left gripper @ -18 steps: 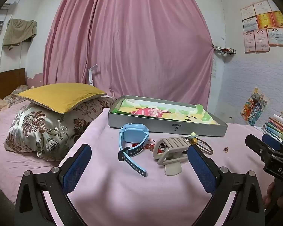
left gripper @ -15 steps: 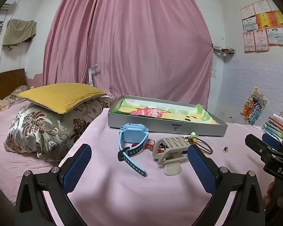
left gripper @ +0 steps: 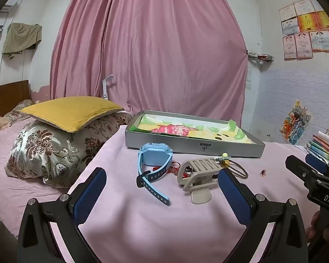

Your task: Organize jewelry

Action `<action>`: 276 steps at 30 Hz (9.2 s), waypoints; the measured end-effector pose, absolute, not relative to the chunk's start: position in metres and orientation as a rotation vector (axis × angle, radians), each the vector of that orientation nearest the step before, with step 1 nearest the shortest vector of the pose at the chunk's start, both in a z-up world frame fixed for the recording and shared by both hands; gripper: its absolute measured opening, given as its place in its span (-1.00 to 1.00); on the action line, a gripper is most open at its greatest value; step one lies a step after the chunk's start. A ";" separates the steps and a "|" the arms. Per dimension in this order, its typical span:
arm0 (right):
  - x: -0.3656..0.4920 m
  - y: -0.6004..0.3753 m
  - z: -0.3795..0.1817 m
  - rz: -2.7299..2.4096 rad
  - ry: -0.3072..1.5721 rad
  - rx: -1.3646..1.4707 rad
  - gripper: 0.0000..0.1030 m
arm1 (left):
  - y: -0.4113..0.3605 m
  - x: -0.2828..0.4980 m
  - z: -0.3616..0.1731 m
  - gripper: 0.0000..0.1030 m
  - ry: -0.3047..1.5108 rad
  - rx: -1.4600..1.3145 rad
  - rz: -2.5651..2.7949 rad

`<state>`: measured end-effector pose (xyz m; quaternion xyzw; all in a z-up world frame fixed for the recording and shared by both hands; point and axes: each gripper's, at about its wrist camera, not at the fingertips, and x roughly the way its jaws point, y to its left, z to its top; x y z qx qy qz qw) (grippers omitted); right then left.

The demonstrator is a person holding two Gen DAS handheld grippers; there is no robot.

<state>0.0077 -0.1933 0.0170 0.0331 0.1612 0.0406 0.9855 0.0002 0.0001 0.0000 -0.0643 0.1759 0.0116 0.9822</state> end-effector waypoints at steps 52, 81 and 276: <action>0.007 -0.190 0.017 0.082 0.326 0.063 0.98 | 0.000 0.000 0.000 0.98 0.355 -0.125 0.024; 0.011 -0.200 0.024 0.126 0.339 0.110 0.98 | -0.003 0.005 -0.005 0.98 0.368 -0.117 -0.001; 0.138 -0.155 0.002 0.374 0.852 0.061 0.09 | 0.037 0.114 -0.015 0.89 0.821 -0.134 -0.129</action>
